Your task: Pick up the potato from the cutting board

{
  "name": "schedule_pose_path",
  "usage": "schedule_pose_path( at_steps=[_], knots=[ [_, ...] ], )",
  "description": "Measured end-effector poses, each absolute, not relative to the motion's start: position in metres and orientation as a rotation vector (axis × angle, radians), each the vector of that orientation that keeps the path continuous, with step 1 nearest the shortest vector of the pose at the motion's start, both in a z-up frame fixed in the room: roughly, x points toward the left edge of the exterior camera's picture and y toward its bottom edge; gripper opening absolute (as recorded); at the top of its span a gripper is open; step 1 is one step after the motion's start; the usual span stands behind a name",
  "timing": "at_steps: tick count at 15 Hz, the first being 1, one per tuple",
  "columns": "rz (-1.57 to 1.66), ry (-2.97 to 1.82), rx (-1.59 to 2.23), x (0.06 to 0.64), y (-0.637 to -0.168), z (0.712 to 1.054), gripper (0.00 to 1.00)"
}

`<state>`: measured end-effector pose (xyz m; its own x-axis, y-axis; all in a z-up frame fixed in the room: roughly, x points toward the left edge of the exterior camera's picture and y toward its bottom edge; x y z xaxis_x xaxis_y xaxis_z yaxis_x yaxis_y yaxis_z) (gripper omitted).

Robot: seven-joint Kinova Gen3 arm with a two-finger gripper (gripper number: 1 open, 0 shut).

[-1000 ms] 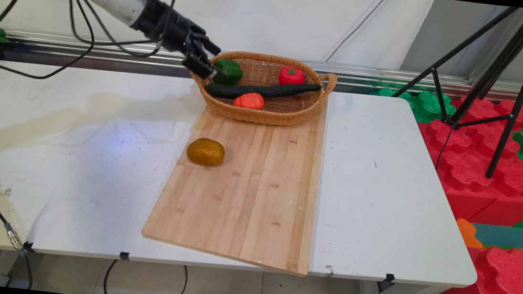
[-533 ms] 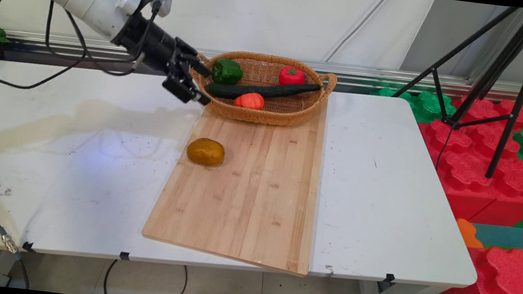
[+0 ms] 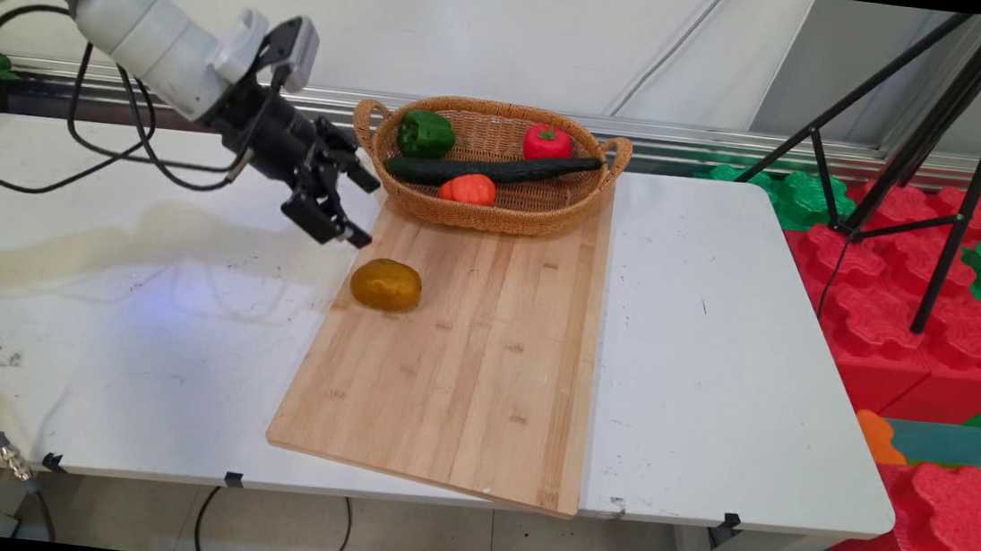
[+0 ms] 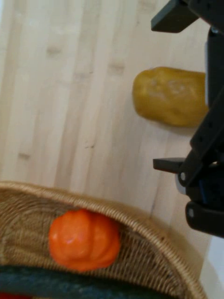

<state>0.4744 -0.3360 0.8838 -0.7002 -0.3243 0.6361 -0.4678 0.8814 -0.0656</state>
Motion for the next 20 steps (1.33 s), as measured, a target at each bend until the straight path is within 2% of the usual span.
schedule_pose_path(
  at_steps=[20],
  knots=[
    [0.214, -2.554, 0.543, 0.432, -0.352, 0.799, 1.0]
  ],
)
